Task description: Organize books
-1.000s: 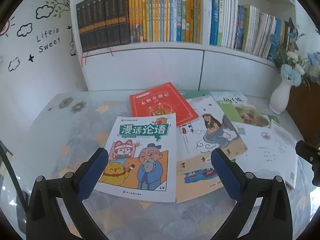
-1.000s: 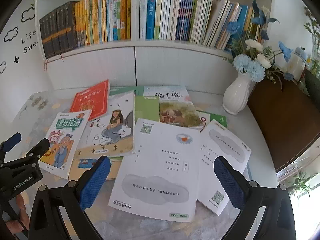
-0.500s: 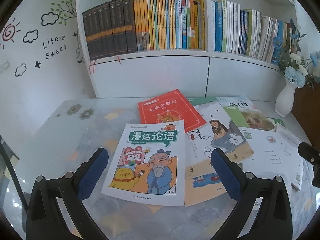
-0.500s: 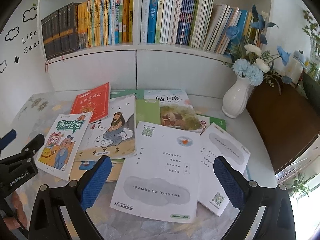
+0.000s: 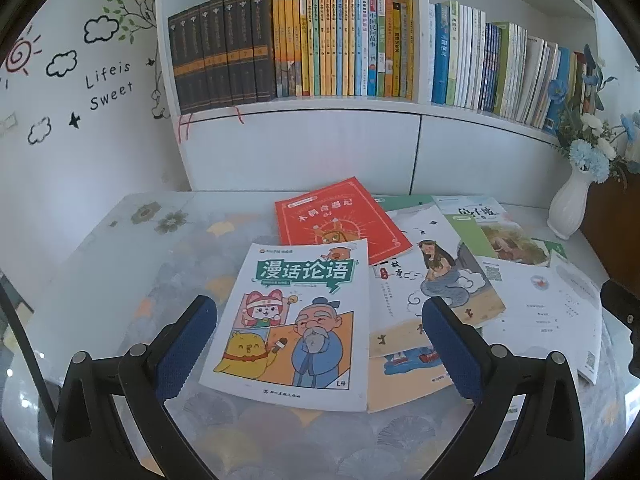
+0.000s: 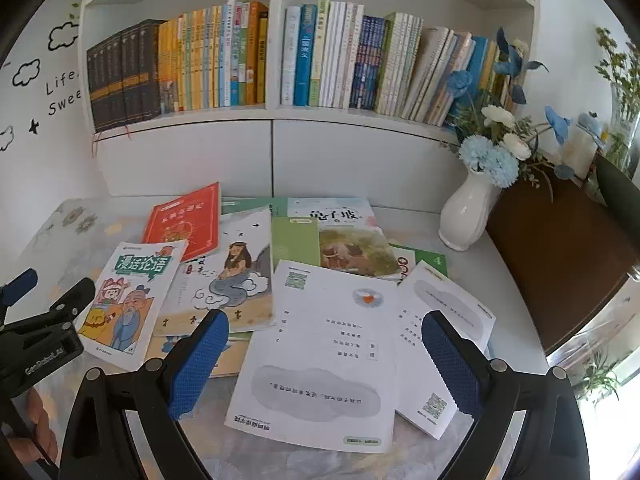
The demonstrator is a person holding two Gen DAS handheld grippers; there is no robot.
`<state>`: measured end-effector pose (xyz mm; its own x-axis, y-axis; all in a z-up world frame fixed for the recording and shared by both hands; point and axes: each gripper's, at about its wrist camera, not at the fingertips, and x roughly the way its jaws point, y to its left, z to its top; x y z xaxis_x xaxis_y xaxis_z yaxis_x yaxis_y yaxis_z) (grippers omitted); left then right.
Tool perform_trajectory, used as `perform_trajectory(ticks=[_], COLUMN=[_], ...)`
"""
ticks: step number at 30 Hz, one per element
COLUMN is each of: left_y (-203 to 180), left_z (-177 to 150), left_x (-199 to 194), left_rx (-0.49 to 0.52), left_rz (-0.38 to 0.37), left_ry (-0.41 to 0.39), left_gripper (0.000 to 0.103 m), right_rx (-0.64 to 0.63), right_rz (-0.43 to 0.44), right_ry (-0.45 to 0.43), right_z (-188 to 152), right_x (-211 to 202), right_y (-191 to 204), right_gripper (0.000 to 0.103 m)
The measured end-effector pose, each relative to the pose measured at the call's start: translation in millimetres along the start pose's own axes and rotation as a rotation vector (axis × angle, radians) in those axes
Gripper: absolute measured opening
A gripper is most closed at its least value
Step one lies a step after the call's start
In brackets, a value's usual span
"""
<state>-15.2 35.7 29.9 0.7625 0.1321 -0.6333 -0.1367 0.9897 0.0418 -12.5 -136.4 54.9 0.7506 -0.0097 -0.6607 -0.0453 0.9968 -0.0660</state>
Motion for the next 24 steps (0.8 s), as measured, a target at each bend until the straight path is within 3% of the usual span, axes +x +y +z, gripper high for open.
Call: perform_trajectory(ticks=[7, 11, 24], left_y=[-3.8, -2.0, -5.1], left_z=[0.1, -2.1, 0.1], left_x=[7.0, 11.8, 9.0], left_rx=[-0.009, -0.034, 0.011], left_rz=[-0.002, -0.052, -0.021], left_ry=[0.046, 0.067, 0.044], left_gripper=[0.103, 0.103, 0.102], right_rx=[-0.018, -0.005, 0.032], right_rz=[0.001, 0.002, 0.022], right_ry=[-0.004, 0.002, 0.001], right_z=[-1.4, -1.7, -0.4], right_x=[-1.3, -0.4, 0.5], right_y=[4.1, 3.1, -7.4], right_gripper=[0.097, 0.097, 0.097])
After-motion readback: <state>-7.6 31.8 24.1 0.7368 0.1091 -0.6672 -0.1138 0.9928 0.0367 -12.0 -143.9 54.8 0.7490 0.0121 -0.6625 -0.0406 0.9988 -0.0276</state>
